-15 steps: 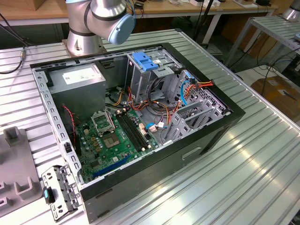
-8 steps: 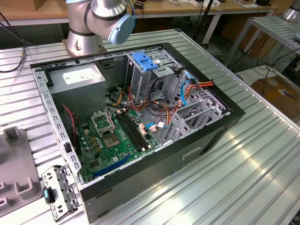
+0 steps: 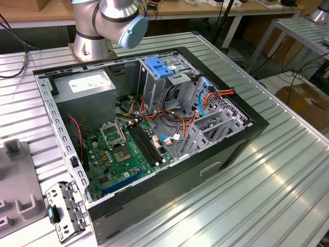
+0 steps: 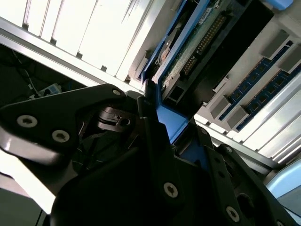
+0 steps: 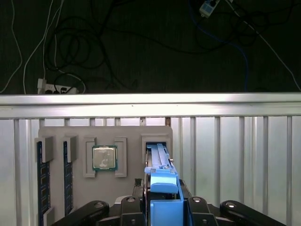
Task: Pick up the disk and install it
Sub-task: 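Pick up the disk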
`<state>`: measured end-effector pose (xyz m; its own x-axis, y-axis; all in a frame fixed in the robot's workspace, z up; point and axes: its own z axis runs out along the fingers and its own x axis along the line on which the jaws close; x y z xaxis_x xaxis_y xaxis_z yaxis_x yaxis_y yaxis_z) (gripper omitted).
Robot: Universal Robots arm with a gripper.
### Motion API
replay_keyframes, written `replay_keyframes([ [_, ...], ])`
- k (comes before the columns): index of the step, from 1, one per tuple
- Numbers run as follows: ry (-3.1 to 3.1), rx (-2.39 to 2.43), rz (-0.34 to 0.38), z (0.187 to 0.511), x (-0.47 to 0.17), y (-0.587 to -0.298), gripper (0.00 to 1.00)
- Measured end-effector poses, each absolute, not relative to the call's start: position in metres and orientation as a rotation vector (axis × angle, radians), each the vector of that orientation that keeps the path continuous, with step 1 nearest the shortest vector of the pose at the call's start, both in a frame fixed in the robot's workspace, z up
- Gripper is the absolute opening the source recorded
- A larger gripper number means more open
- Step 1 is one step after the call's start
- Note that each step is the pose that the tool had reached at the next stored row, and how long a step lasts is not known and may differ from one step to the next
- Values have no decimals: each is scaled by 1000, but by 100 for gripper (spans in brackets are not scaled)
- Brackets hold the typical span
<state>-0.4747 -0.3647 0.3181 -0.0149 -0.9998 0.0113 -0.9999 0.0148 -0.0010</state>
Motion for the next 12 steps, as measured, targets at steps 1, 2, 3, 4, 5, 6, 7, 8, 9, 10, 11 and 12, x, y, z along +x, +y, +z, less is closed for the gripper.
replay_keyframes([
  [1,-2233,2200,14,319,-475,-365,37],
  [2,-2233,2200,15,321,-475,-365,37],
  [3,-2233,2200,15,322,-475,-365,37],
  [4,-2234,2200,15,323,-475,-365,37],
  [5,-2234,2201,16,325,-475,-365,37],
  [6,-2234,2201,17,327,-475,-365,37],
  [7,-2234,2201,17,331,-475,-365,37],
  [8,-2235,2202,18,333,-475,-365,37],
  [9,-2235,2202,19,335,-475,-365,37],
  [10,-2235,2202,19,337,-475,-365,37],
  [11,-2236,2202,20,339,-475,-365,37],
  [12,-2236,2203,20,339,-475,-365,37],
])
